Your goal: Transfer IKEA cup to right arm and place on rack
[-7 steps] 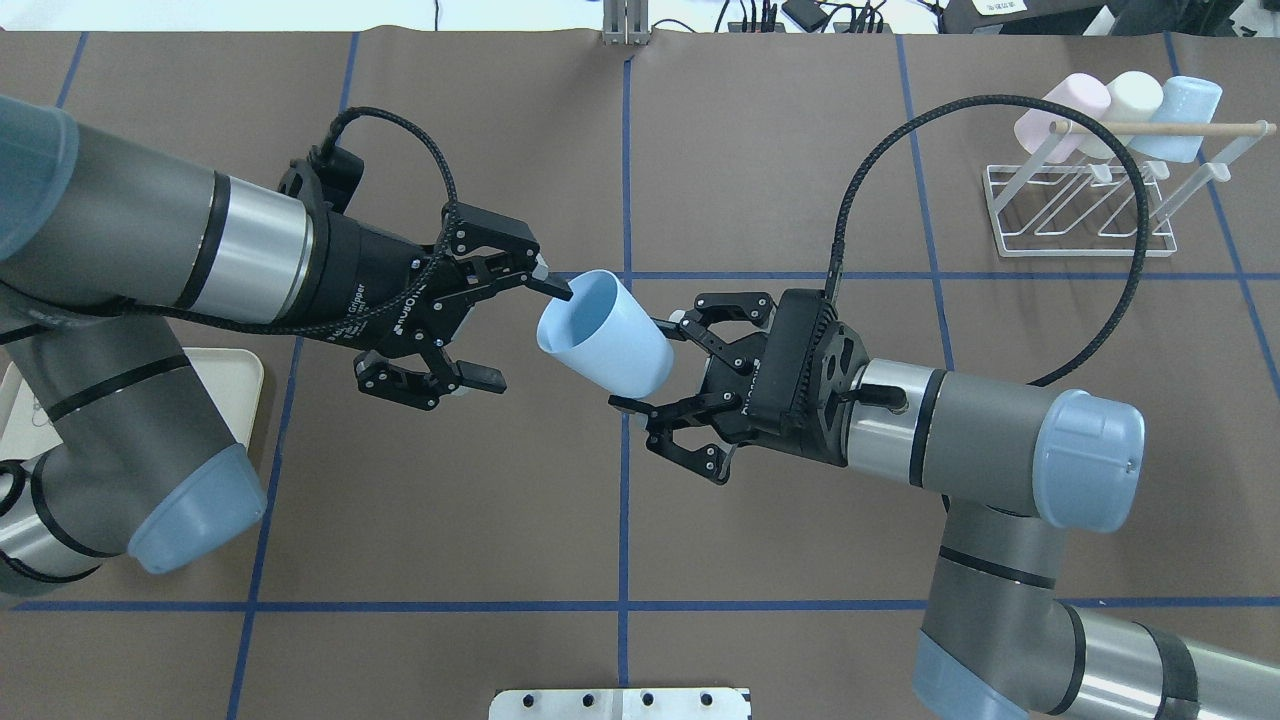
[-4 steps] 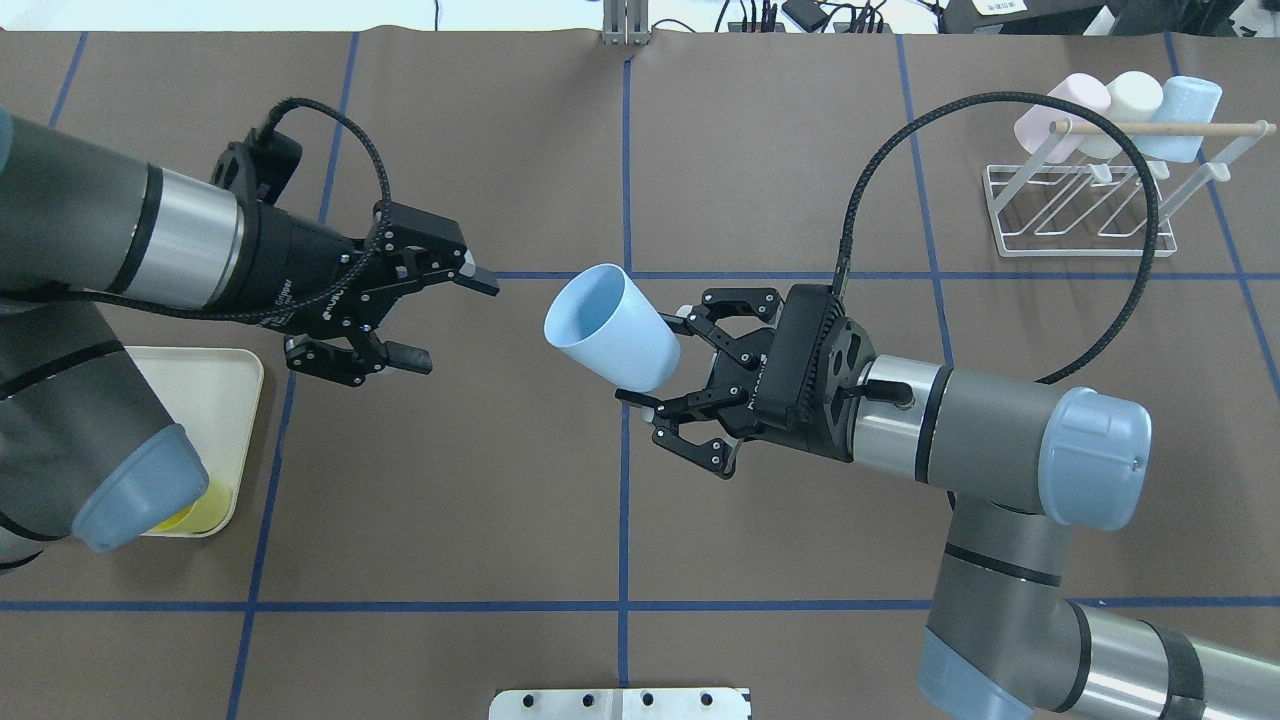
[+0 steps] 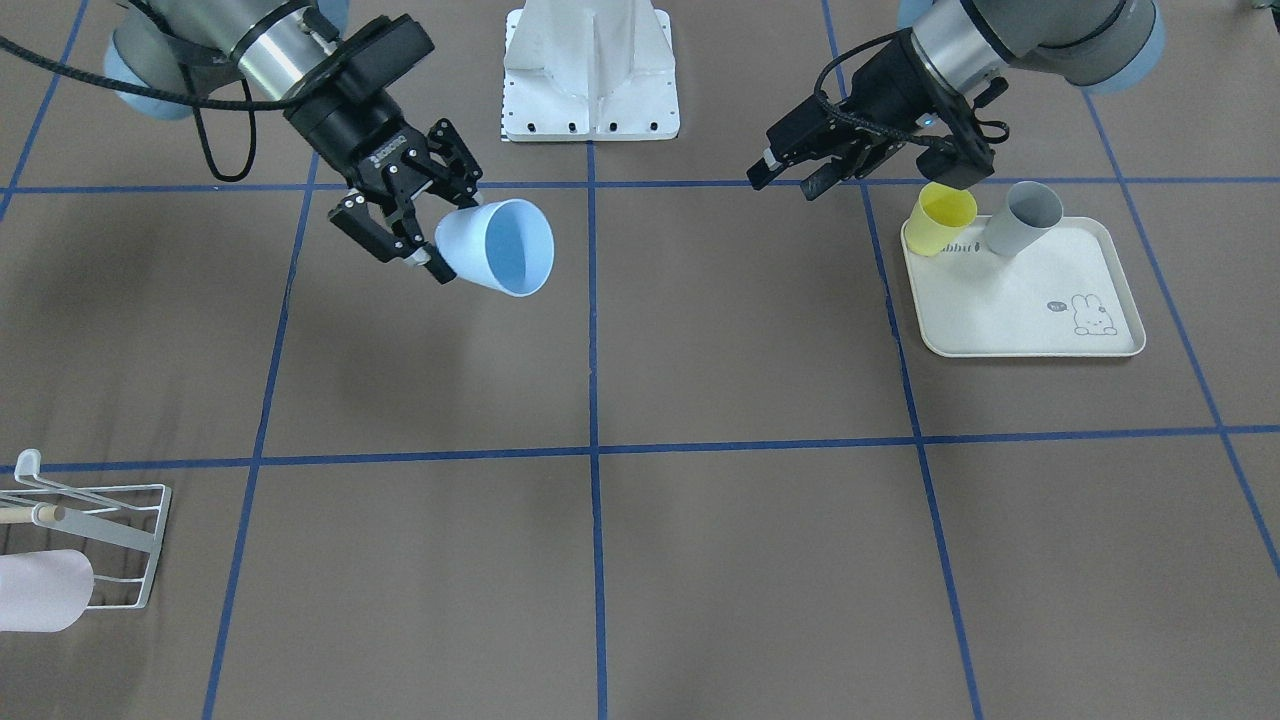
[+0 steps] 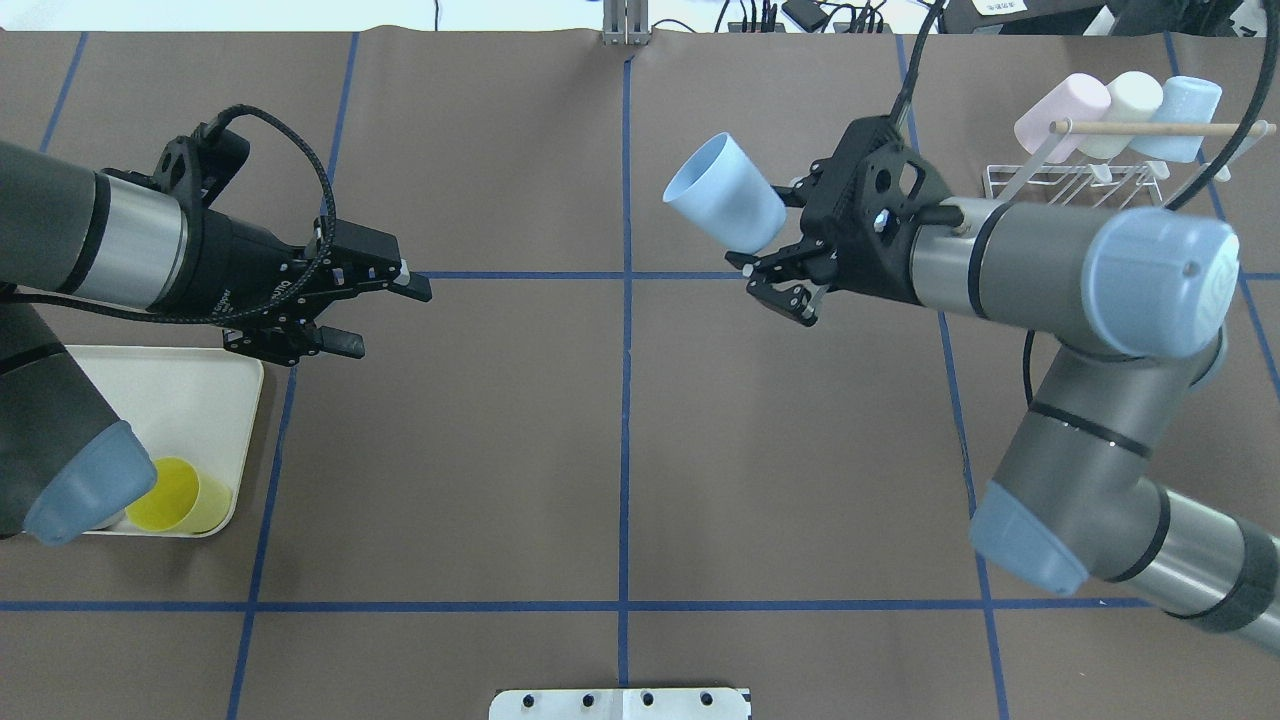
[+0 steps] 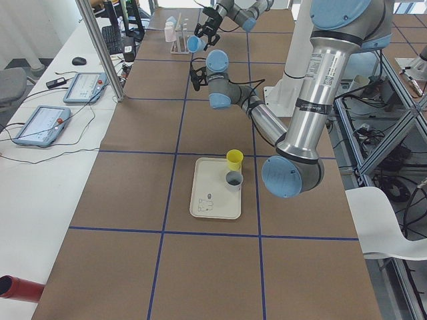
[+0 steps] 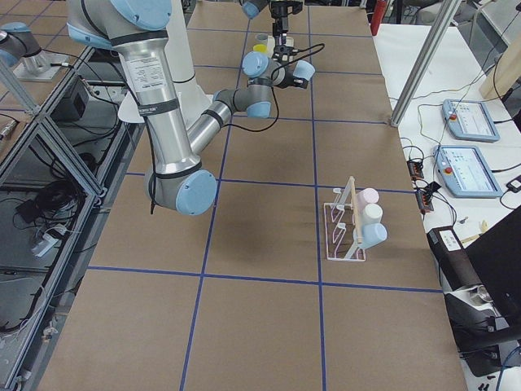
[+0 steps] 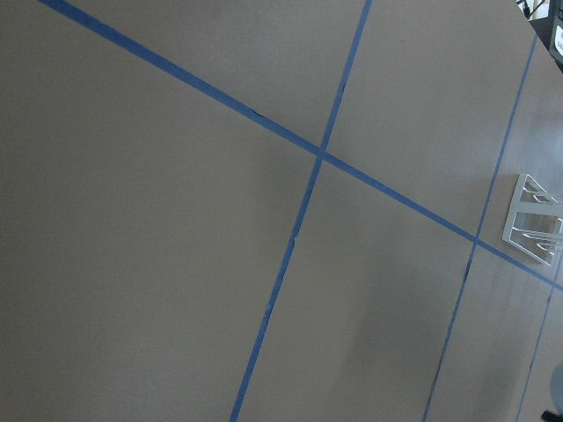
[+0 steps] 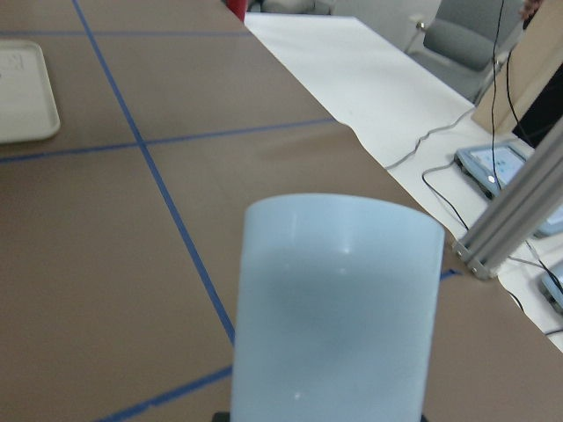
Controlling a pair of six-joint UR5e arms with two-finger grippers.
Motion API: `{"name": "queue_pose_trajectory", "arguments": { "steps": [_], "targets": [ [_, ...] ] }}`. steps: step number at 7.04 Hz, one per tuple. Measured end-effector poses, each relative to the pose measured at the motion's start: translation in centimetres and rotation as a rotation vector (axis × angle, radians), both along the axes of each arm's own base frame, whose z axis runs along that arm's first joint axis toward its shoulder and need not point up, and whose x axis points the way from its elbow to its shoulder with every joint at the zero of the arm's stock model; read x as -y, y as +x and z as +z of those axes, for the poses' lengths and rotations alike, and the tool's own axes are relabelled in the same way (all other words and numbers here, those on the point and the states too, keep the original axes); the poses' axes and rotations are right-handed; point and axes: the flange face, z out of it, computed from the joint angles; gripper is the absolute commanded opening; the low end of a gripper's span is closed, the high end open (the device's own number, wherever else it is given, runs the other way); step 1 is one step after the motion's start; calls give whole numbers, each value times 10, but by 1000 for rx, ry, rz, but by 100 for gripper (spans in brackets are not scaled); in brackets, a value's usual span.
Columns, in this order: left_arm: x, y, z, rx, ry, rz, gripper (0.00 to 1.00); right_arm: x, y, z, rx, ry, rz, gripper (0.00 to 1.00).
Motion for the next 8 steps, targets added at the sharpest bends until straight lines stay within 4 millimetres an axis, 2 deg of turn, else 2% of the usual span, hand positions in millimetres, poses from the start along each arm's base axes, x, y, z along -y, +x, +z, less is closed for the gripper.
{"name": "queue_pose_trajectory", "arguments": {
  "steps": [1, 2, 4, 6, 8],
  "targets": [
    [0, 0, 0, -1, 3, 0, 100, 30, 37, 11, -112, -41, -17, 0],
    [-1, -1, 0, -1, 4, -1, 100, 51, 67, 25, -214, -55, -23, 0],
    [-2, 0, -1, -2, 4, 1, 100, 82, 113, 54, -449, -16, -37, 0],
    [-3, -1, -2, -6, 7, 2, 100, 99, 144, 83, -731, 101, -49, 0],
    [-4, -1, -4, -9, 11, 2, 100, 102, 167, 127, -1070, 267, -100, 0]
  ]
}}
